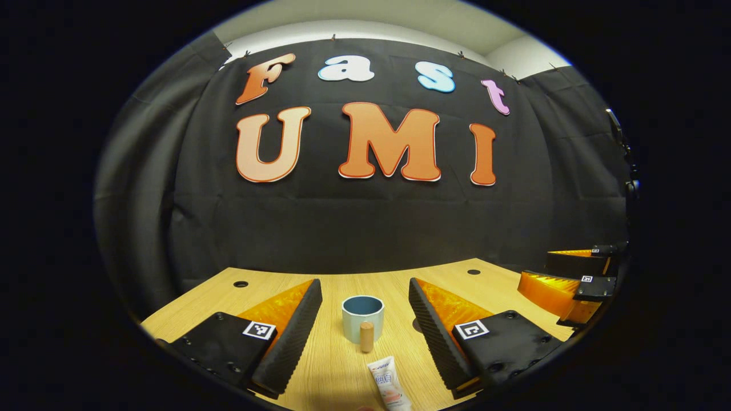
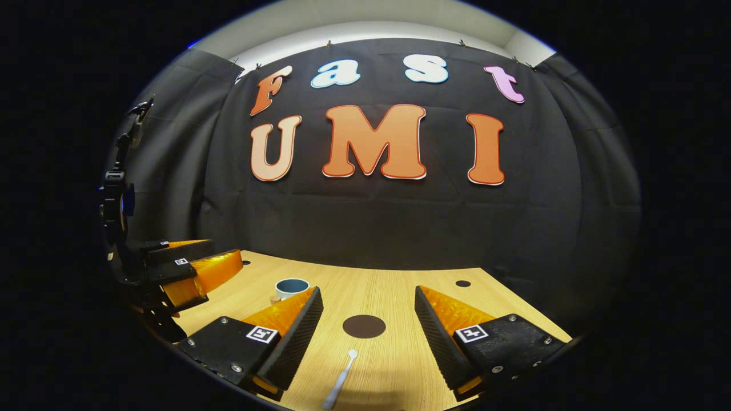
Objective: Put the toothbrush and toothpaste on the desktop into the cup, then pick up the cup and place it on the coaster on the desktop.
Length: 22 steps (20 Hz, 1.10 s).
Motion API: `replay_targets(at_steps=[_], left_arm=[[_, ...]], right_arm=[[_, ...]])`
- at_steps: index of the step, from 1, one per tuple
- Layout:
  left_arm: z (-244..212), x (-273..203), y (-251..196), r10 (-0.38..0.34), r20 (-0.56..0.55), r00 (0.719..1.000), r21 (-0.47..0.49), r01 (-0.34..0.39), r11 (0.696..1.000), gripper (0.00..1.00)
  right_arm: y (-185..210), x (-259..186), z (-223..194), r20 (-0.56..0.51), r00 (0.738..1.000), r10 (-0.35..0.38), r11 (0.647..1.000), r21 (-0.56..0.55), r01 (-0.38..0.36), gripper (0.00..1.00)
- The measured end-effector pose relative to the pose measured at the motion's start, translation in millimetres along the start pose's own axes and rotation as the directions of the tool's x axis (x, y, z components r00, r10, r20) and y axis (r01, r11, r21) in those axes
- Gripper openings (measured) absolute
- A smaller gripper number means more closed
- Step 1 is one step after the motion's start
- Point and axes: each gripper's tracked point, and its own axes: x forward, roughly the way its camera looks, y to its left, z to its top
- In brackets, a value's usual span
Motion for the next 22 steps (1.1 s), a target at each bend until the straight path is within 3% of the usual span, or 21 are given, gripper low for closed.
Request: replay_targets(at_steps=[11, 17, 22], left_arm=[[-37, 6, -5, -0.016, -0.147, 0.989, -0.012, 0.015, 1.0, 0.99], [-74, 11, -13, -0.039, -0.292, 0.956, -0.035, 0.03, 0.999, 0.99], [-101, 10, -26, -0.07, -0.408, 0.91, -0.023, 0.067, 0.998, 0.99]], right_arm=[[-7, -6, -30, -0.098, 0.995, -0.01, 1.0, 0.015, 0.011, 0.97], [-10, -7, -50, -0.165, 0.986, 0.001, 1.0, 0.024, 0.003, 0.97], [-9, -2, -71, -0.242, 0.97, 0.013, 0.998, 0.062, 0.002, 0.97]])
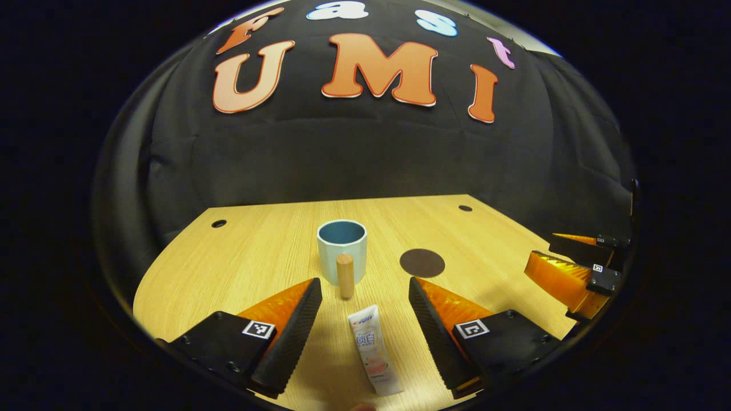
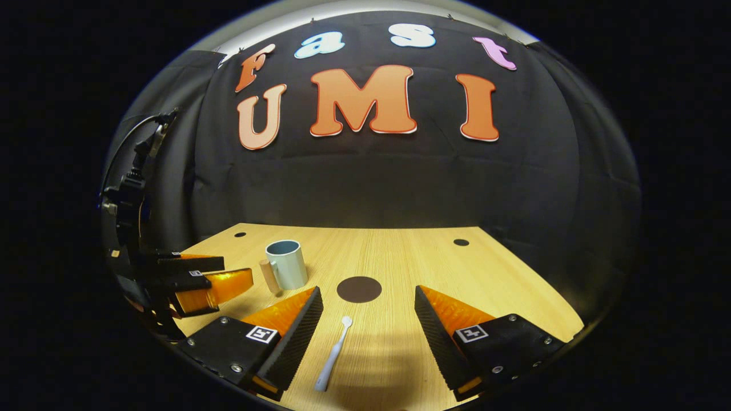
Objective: Put the toothbrush and toothpaste on the desktop into the cup, then pick up the cup and place it on the coaster on the desktop.
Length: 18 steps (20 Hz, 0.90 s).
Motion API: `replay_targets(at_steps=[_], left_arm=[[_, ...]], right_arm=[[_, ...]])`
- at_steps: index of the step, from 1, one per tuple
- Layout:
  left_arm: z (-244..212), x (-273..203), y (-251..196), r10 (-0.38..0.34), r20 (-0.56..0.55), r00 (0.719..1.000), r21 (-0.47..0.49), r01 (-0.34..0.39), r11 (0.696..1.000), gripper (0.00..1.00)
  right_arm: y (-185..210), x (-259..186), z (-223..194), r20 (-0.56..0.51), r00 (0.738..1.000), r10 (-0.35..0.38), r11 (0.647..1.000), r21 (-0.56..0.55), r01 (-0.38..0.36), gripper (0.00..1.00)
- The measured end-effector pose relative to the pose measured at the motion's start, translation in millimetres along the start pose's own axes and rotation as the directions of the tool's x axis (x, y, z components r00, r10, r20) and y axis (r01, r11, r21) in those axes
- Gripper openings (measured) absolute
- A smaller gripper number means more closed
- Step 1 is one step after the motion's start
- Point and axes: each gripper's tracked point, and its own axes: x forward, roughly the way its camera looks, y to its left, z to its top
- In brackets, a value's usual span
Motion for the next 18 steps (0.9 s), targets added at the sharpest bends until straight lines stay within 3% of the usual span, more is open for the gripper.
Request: replay_targets(at_steps=[5, 11, 18], left_arm=[[-36, 19, 1, -0.001, -0.126, 0.992, -0.012, -0.001, 1.0, 0.99], [-70, 27, 5, 0.007, -0.242, 0.97, -0.002, -0.008, 1.0, 1.0], [-102, 25, -1, -0.013, -0.396, 0.918, -0.054, -0.009, 0.999, 1.0]], right_arm=[[7, 10, -24, -0.091, 0.996, 0.003, 0.999, -0.05, -0.008, 0.97], [20, 24, -61, -0.229, 0.973, 0.038, 0.998, -0.032, -0.047, 0.95], [22, 27, -82, -0.312, 0.949, 0.036, 0.999, -0.027, -0.047, 0.94]])
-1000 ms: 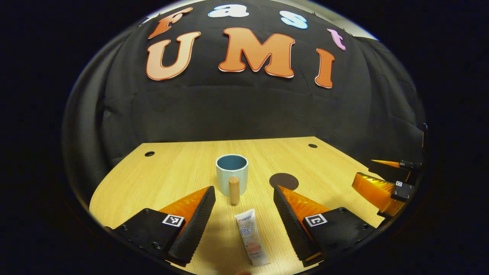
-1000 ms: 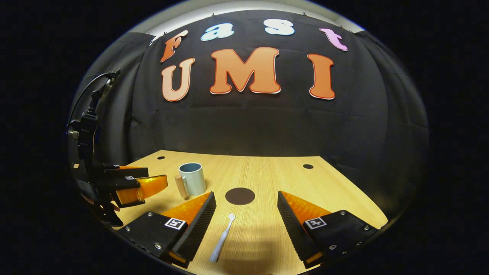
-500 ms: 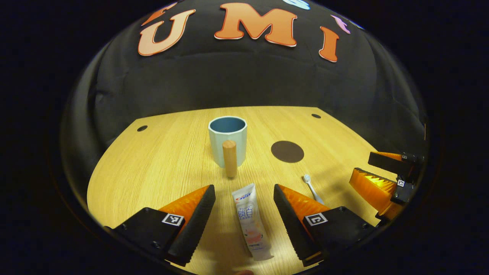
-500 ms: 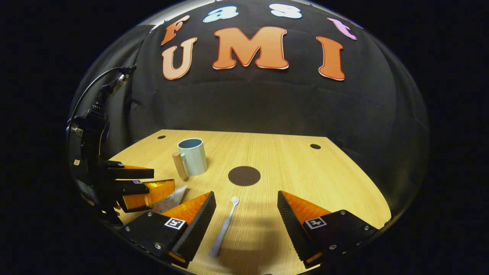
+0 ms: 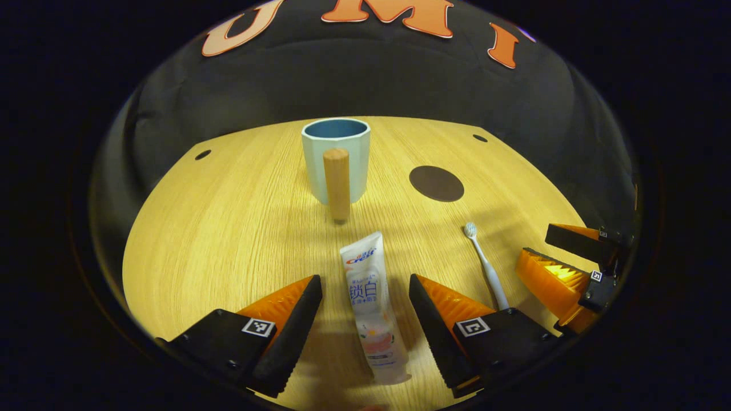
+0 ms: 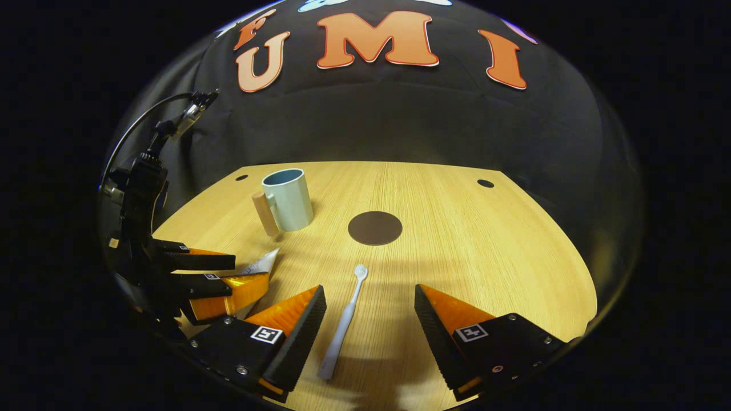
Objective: Put the toothbrush and toothpaste on the desktop into the cup, then pick up the cup and place it on the coaster on the desktop.
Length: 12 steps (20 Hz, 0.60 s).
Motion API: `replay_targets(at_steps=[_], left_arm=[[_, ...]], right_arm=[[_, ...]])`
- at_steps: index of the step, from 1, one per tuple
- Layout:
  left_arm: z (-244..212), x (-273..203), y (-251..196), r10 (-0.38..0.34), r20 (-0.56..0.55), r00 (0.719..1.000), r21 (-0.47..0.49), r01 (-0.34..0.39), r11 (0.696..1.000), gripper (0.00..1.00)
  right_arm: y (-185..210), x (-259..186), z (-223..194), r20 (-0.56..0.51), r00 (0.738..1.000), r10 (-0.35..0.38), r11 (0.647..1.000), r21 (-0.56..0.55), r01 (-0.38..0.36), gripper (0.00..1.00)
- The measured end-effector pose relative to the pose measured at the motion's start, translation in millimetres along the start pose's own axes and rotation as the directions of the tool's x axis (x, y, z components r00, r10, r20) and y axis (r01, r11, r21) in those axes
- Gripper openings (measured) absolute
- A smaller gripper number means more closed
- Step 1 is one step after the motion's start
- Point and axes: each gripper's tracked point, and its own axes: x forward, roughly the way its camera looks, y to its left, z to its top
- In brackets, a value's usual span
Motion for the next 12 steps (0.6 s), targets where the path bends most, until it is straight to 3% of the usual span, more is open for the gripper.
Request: replay_targets(at_steps=[5, 6, 7, 8, 9, 11, 12], left_arm=[[-5, -2, -3, 0.019, -0.038, 0.999, 0.006, -0.019, 1.0, 0.94], [-4, -6, -6, 0.005, -0.041, 0.999, -0.003, -0.005, 1.0, 0.82], [-7, -9, -8, -0.012, -0.056, 0.998, -0.026, 0.01, 1.0, 0.77], [-4, -10, -9, -0.017, -0.06, 0.998, -0.03, 0.015, 0.999, 0.49], [-5, -12, -9, -0.028, -0.058, 0.998, -0.049, 0.025, 0.998, 0.48], [-5, -16, -14, -0.042, -0.071, 0.997, -0.062, 0.038, 0.997, 0.3], [-3, -19, -15, -0.044, -0.07, 0.997, -0.064, 0.04, 0.997, 0.31]], right_arm=[[0, 3, -9, -0.026, 1.0, 0.008, 1.0, 0.012, -0.008, 0.93], [1, 4, -12, -0.035, 0.999, 0.01, 1.0, 0.01, -0.01, 0.93], [2, 6, -15, -0.042, 0.999, 0.011, 1.0, 0.007, -0.011, 0.9], [3, 7, -16, -0.049, 0.999, 0.012, 1.0, 0.002, -0.011, 0.89], [4, 8, -18, -0.055, 0.998, 0.012, 1.0, 0.001, -0.012, 0.87], [8, 9, -20, -0.067, 0.998, 0.017, 1.0, 0.0, -0.017, 0.84], [8, 11, -22, -0.077, 0.997, 0.013, 1.0, 0.002, -0.013, 0.83]])
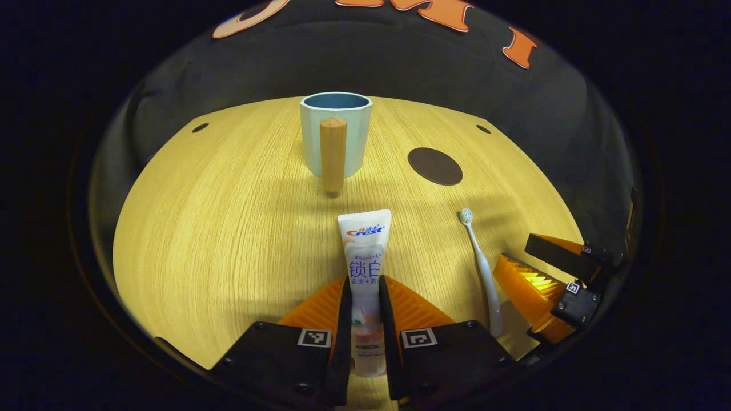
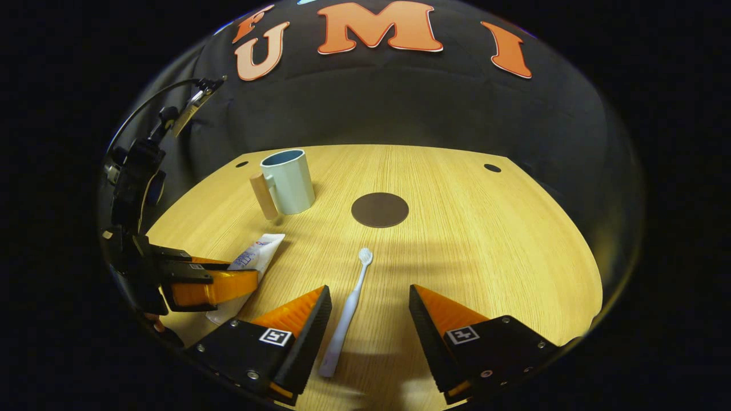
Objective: Put the toothbrush and toothpaste on the desktop into the cup, then pick up the cup and place it on the coaster on the desktop.
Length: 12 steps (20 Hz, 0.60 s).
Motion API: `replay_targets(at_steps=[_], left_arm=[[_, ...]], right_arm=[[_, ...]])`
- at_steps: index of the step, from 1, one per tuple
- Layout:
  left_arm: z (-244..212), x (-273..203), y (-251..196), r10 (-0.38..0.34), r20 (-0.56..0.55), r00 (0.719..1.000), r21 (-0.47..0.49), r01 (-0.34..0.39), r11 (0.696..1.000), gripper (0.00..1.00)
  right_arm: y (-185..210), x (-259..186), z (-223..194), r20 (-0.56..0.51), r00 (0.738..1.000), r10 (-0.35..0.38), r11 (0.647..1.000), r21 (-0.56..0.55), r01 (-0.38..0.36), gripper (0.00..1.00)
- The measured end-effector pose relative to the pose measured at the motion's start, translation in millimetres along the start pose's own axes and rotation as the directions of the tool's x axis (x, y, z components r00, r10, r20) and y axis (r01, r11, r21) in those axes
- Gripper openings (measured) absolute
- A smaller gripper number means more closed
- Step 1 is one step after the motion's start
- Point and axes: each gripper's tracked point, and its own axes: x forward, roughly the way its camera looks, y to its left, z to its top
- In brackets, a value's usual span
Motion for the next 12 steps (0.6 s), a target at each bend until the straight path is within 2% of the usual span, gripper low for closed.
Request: replay_targets(at_steps=[1, 2, 4, 8, 10, 12], left_arm=[[4, 5, -4, -0.019, 0.014, 1.0, -0.005, 0.019, 1.0, 0.31], [1, 0, -7, -0.027, 0.014, 1.0, 0.003, 0.027, 1.0, 0.22], [4, -5, -10, -0.049, 0.029, 0.998, 0.007, 0.049, 0.999, 0.2], [14, -8, -5, -0.045, 0.08, 0.996, 0.022, 0.043, 0.999, 0.2], [18, -12, -5, -0.048, 0.093, 0.994, 0.02, 0.046, 0.999, 0.2], [22, -16, -3, -0.046, 0.11, 0.993, 0.017, 0.044, 0.999, 0.2]], right_arm=[[0, 2, -2, -0.011, 1.0, -0.007, 1.0, 0.002, 0.007, 0.81], [0, 4, -4, -0.023, 1.0, -0.012, 1.0, 0.001, 0.013, 0.75], [3, 7, -9, -0.043, 0.999, -0.01, 1.0, 0.006, 0.01, 0.75], [13, 15, -18, -0.097, 0.995, 0.006, 1.0, 0.02, -0.004, 0.6], [12, 19, -22, -0.118, 0.993, 0.002, 1.0, 0.03, 0.001, 0.52], [5, 21, -20, -0.121, 0.992, -0.019, 0.999, 0.038, 0.024, 0.38]])
